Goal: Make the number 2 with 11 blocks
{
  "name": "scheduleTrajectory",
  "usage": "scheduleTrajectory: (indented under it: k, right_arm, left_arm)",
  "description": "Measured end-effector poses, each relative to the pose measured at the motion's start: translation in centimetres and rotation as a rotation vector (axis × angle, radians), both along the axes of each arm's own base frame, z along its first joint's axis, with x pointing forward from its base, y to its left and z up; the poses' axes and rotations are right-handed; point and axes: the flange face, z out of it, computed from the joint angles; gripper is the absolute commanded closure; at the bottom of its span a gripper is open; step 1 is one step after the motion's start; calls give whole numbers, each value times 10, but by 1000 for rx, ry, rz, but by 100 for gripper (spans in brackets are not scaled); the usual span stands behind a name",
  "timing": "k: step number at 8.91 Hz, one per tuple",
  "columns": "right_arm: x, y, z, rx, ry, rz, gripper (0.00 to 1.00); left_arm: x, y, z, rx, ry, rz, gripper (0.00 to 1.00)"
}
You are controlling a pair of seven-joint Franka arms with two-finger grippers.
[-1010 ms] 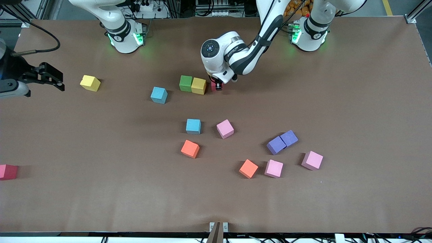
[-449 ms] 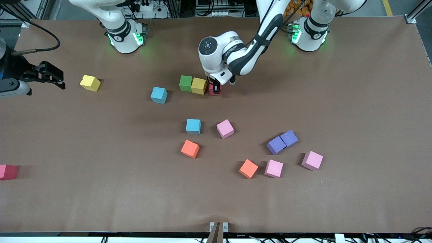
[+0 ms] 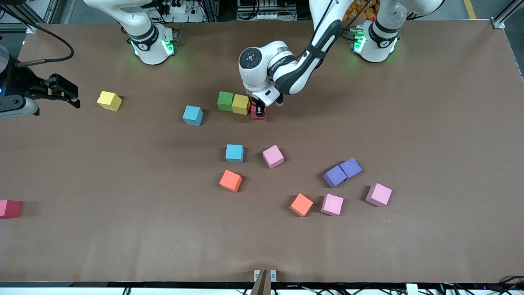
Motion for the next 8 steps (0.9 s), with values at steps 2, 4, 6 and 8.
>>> scheduleTrajectory:
  k: [2, 4, 6, 8]
  right_arm:
    - [-1, -5, 0, -24, 6, -8, 0]
    - [-1, -7, 0, -28, 13, -11, 0]
    - [0, -12, -2, -66, 12, -16, 0]
    - [9, -17, -16, -75, 0, -20, 0]
  left_arm:
    - [1, -3, -6, 0, 5, 1, 100]
    - [-1, -6, -6, -2, 5, -2, 100]
    - [-4, -7, -6, -2, 7, -1, 100]
    - [-6, -8, -6, 0, 12, 5, 100]
